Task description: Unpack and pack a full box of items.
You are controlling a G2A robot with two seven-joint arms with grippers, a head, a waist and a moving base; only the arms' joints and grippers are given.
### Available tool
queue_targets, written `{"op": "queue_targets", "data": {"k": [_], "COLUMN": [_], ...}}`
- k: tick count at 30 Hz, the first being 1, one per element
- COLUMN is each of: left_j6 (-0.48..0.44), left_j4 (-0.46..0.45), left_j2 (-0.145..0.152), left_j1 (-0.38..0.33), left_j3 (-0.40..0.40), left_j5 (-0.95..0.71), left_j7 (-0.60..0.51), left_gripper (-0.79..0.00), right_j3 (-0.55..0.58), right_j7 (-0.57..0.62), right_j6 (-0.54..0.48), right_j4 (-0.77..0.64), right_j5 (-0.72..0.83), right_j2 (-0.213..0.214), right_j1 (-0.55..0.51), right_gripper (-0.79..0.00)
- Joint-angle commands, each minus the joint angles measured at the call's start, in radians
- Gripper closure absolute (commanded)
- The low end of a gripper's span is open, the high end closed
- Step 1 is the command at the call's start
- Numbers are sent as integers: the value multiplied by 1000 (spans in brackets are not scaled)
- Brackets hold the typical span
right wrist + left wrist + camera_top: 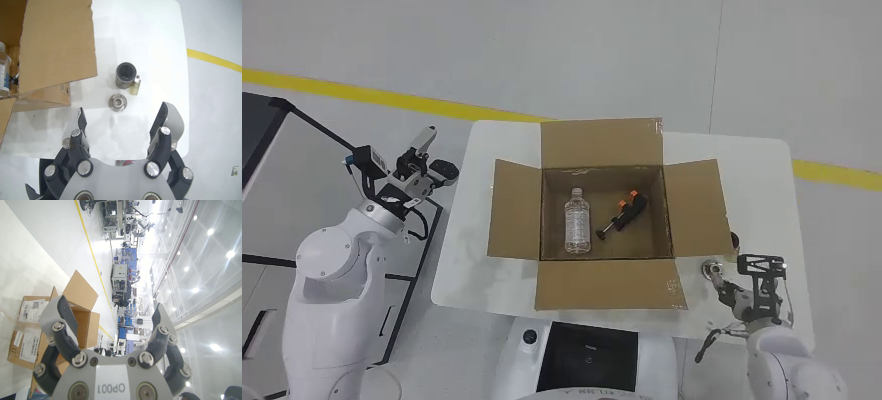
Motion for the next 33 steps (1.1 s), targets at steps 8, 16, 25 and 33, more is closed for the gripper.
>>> {"op": "queue_targets", "data": {"k": [8, 16, 25, 33], "left_j6": [0, 0, 0, 0], "left_j4": [0, 0, 0, 0], "left_j2": [0, 0, 0, 0], "left_j1": [0, 0, 0, 0], "left_j3": [0, 0, 0, 0], "left_j5": [0, 0, 0, 0], "left_j7": [0, 0, 0, 0], "left_gripper": [-785, -785, -785, -785], "right_j3": [-49, -146, -269, -337], "right_j7": [-35, -35, 26, 44], "right_j6": [13, 13, -8, -35], "right_j4": [1, 26, 95, 67], "right_j5": [-39, -88, -126, -162], "right_j2": [-9, -20, -34, -41], "right_j1": [41, 137, 258, 252], "right_gripper": [-634, -588, -591, -603]}}
